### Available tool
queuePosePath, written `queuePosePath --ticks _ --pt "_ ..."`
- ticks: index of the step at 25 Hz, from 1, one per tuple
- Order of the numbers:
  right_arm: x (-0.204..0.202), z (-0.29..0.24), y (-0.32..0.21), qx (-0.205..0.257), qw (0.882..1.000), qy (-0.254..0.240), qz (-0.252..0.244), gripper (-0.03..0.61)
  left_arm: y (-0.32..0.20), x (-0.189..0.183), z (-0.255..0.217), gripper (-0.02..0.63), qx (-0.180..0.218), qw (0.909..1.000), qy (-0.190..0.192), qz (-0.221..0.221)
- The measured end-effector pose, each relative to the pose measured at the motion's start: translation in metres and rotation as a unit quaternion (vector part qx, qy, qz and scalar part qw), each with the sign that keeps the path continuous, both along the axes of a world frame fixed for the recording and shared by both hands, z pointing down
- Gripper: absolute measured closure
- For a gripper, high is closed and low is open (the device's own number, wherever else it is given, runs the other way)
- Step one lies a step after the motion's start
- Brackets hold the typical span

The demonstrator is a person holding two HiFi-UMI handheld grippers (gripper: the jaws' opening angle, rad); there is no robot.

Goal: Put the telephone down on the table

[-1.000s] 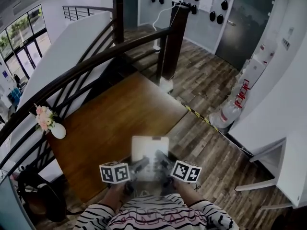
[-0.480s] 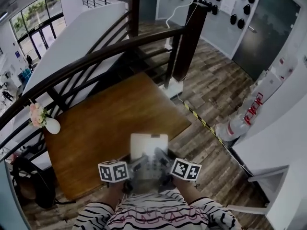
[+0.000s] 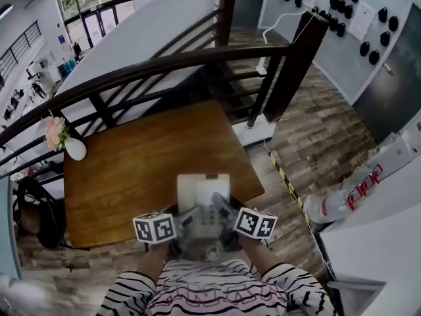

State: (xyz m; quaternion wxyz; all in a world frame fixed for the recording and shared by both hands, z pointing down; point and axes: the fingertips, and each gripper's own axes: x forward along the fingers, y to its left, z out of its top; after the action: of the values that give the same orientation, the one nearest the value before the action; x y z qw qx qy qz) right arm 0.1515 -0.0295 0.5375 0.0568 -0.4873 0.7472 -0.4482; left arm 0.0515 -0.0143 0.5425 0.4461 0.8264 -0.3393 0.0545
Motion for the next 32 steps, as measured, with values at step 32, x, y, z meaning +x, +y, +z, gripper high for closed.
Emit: queuePosePath --ticks 32 --pt "-0.036 0.068 -0.309 -0.033 0.998 0.006 -0.052 0.330 -0.300 -0.030 0.067 0.228 -0.046 0.9976 0.001 -0.051"
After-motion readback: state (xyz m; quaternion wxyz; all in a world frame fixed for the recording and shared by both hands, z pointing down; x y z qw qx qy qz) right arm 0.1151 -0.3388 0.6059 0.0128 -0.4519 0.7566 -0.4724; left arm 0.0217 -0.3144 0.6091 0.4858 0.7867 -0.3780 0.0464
